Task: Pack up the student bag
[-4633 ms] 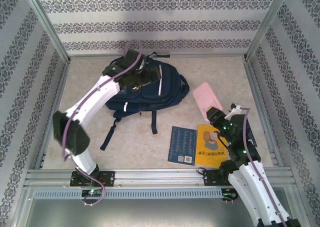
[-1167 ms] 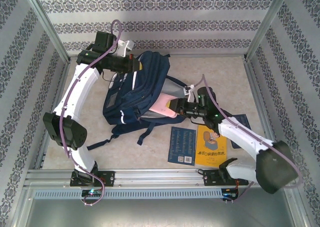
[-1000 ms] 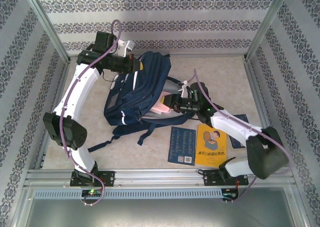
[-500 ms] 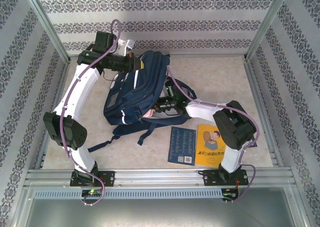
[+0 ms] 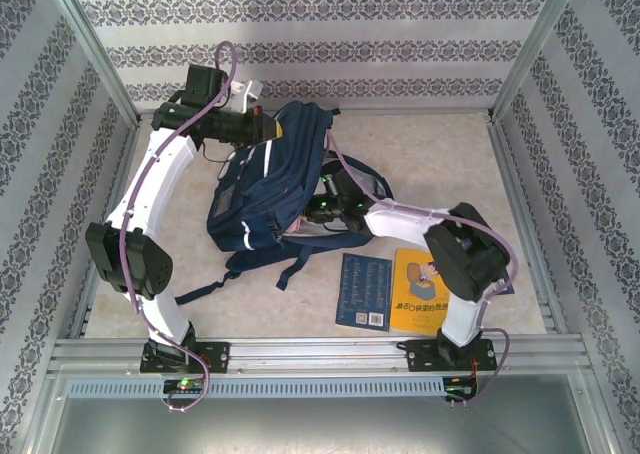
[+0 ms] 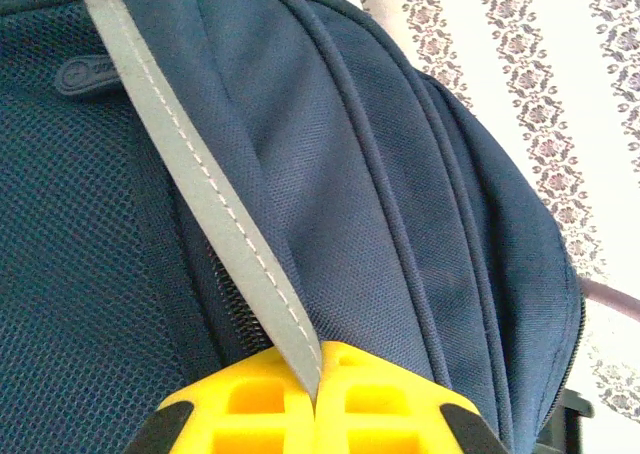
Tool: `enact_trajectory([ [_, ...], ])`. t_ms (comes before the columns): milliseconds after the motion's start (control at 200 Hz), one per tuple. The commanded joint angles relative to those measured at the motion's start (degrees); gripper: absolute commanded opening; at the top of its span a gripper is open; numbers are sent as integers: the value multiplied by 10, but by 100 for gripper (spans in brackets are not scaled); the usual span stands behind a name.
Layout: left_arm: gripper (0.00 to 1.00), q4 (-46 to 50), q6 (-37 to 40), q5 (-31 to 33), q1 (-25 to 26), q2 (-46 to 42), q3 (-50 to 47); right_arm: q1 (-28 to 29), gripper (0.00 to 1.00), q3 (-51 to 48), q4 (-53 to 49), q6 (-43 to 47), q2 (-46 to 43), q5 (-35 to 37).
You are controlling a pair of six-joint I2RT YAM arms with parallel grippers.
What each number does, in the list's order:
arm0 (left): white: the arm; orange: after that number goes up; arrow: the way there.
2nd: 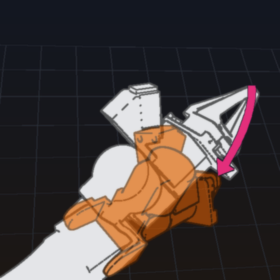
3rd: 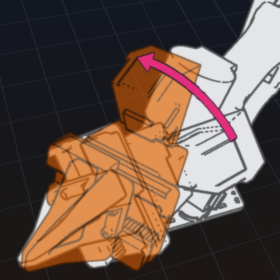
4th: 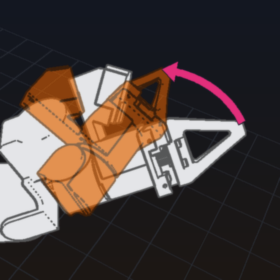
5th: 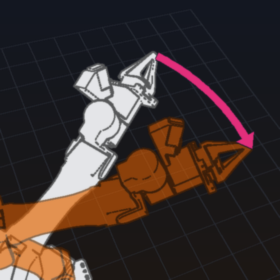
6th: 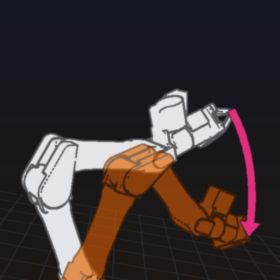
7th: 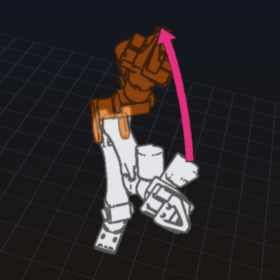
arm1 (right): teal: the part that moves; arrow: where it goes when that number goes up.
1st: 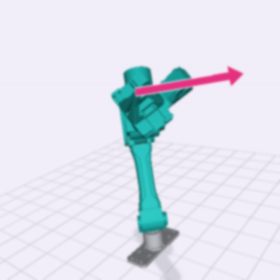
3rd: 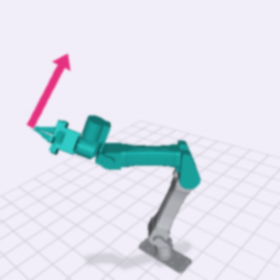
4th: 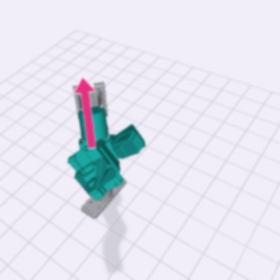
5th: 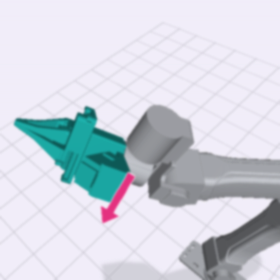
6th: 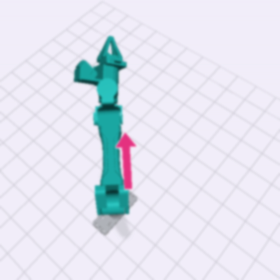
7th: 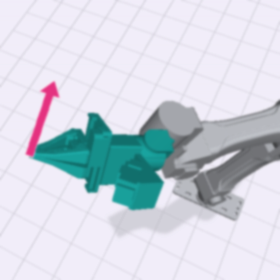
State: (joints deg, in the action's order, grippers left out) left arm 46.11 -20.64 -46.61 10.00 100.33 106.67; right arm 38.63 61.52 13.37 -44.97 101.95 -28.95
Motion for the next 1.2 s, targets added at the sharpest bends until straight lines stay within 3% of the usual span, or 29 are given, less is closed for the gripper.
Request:
enact_trajectory([
  [0,0,-72,-4,14,-21,-38,2,-11,91,-25,-31,68,-66,36],
  [75,0,-63,-4,42,-27,-37,-1,-15,91,-36,-65,89,-92,48],
  [270,0,-13,27,147,-29,-27,13,-19,89,-85,-156,129,-198,167],
  [460,0,-16,35,186,-28,-15,-16,-19,85,-80,-285,144,-273,234],
  [734,0,-18,50,226,-26,-8,-64,-1,91,-112,-393,142,-372,279],
  [814,10,-15,47,226,-18,-5,-74,2,91,-126,-427,134,-399,292],
  [914,38,-33,21,211,-12,-20,-107,3,91,-145,-479,111,-420,312],
  [984,53,-59,-2,216,-3,-52,-158,4,90,-162,-499,86,-428,312],
  [1194,66,-158,-50,274,79,-197,-341,15,88,-210,-516,-4,-425,288],
])
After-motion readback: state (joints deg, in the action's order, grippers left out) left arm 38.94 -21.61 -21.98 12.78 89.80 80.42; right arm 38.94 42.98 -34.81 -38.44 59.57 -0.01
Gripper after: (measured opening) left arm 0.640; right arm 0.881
